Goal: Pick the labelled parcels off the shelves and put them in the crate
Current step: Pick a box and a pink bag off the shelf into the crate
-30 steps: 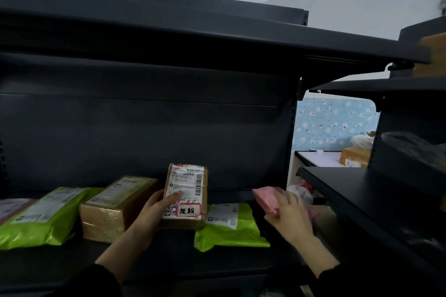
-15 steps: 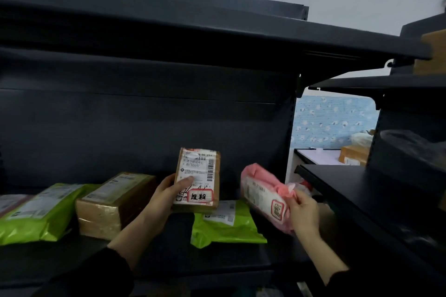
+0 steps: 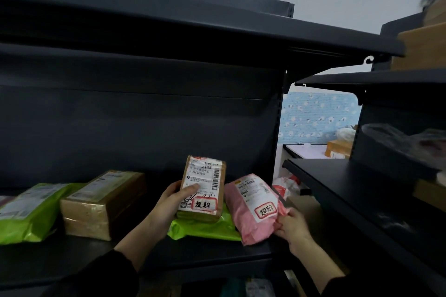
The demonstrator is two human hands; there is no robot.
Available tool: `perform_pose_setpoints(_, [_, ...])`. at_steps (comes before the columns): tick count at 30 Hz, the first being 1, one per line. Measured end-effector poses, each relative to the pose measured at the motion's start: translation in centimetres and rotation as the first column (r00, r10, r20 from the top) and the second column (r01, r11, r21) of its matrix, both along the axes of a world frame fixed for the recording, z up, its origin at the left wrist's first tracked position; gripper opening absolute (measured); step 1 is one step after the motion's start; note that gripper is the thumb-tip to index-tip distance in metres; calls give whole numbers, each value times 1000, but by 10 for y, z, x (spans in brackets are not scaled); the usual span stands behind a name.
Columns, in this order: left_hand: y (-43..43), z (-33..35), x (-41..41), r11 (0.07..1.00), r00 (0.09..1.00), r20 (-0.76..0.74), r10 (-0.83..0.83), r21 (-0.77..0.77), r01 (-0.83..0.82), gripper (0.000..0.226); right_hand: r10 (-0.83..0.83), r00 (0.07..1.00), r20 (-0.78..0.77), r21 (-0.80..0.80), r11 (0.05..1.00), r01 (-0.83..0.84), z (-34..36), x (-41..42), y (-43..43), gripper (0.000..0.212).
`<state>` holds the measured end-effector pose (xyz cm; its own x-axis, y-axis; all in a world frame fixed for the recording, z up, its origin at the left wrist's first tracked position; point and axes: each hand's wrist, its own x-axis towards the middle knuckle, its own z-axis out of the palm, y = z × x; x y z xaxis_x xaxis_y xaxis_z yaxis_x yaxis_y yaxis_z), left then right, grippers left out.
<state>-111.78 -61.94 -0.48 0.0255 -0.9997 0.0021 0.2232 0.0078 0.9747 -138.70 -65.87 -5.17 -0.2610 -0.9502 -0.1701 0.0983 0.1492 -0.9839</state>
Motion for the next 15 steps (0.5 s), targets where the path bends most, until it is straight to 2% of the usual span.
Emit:
perform_pose_setpoints(8, [4,3,4,999,999,-30,18,-38,-19,73,21,975,222,-188,982,21,26,11,23,18])
perform_pose_setpoints(12, [8,5,5,998,997,-60,38,-50,-42,75,62,962,266,-256,967,9,37,18,28,18])
perform_pose_setpoints(15, [12,5,5,998,996,-68,51,-43,-54,62,81,965,248,-269,963,-11,39,19,27,19])
